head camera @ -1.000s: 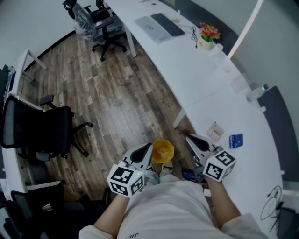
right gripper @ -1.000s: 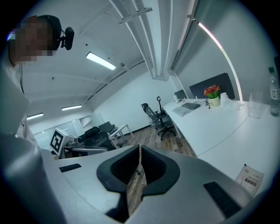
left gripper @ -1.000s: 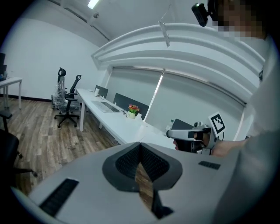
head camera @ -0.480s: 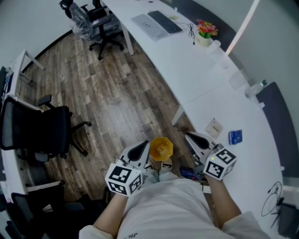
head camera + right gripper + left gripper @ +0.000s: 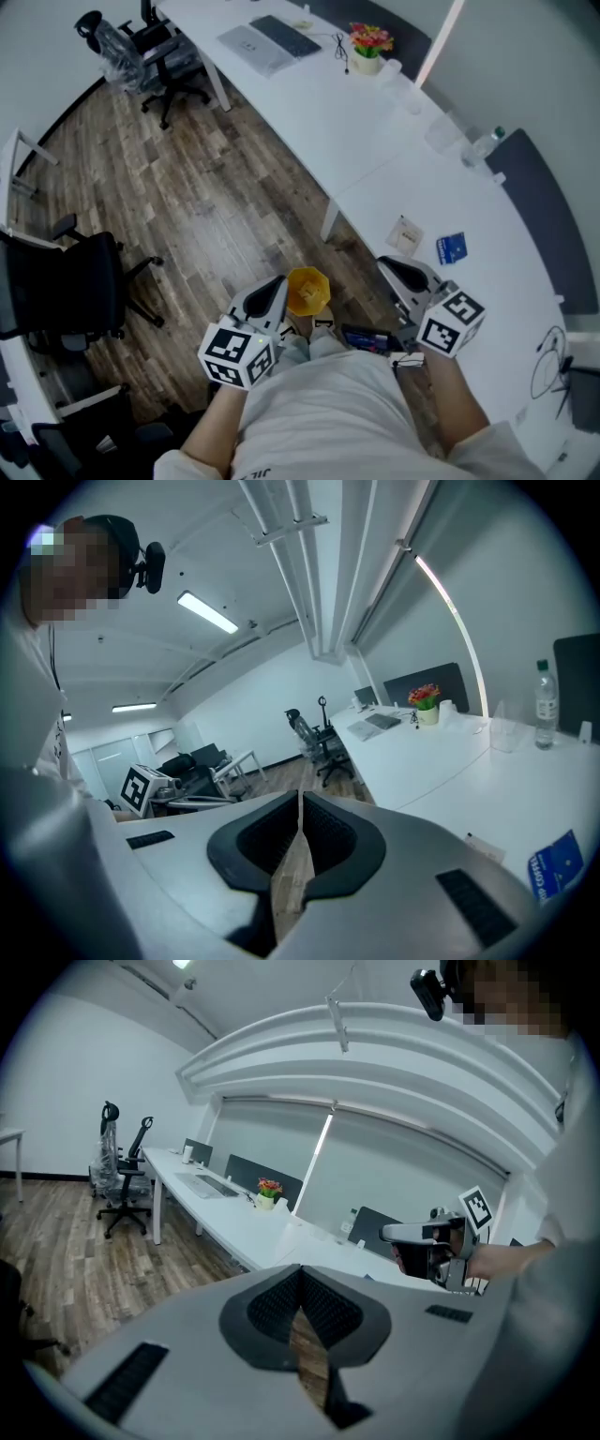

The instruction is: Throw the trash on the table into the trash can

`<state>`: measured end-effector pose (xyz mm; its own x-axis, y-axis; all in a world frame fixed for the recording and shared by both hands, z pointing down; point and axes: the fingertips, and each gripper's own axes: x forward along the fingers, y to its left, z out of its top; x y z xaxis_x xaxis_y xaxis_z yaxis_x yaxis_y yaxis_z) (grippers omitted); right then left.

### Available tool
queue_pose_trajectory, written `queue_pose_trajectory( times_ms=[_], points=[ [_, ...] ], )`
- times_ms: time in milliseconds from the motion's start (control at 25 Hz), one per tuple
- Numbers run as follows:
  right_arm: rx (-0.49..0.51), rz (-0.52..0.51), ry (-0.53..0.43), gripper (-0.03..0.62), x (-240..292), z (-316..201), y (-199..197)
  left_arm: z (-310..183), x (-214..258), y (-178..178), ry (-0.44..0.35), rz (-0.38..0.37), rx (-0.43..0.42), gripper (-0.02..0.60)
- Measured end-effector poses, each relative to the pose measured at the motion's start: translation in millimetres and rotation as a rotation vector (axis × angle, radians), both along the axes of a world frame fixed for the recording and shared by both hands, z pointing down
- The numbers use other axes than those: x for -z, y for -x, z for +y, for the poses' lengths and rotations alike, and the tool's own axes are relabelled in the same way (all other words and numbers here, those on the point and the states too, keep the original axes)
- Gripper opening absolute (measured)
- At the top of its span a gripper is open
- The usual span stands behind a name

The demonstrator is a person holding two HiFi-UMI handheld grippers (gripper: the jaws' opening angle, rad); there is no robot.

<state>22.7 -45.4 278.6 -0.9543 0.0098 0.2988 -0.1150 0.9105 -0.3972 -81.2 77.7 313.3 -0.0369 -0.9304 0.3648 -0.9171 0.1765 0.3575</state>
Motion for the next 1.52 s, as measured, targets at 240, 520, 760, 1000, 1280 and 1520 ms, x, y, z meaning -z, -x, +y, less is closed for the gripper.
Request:
queue_pose_trajectory(
  times_ms=[240, 520, 760, 1000, 1280, 1520],
  points=[
    [-0.125, 0.021, -0.047, 0.041, 1.7, -33.0, -50.1, -26.2, 0.8, -26.1, -0.007, -0.004, -0.107, 0.002],
    [-0.303, 0.058, -0.099, 0.041, -11.7, -74.1, -117.9, -53.8, 0.4, -64.0, -0.018, -0.009, -0.227, 0.002],
    [-0.440, 0.123, -0.126, 0.041, -42.4, -112.3, -179.5, -79.0, -3.3, -89.9, 0.000, -0.014, -0.285, 0.002],
    [-0.539, 0.180, -0.127, 0.043, -68.8, -138.1, -234.2, -108.1, -7.9, -121.7, 0.033, -0.007, -0.346, 0.002],
    [-0.530, 0.331, -0.194, 0.149, -114.3, -167.3, -249.6, -148.2, -15.2, -159.5, 0.014, 0.011, -0.419, 0.002],
    [-0.520, 0.389, -0.150, 0.218, -157.3, -201.0, -242.7, -171.5, -20.7, -160.8, 0.040, 0.012, -0.395, 0.002]
  ],
)
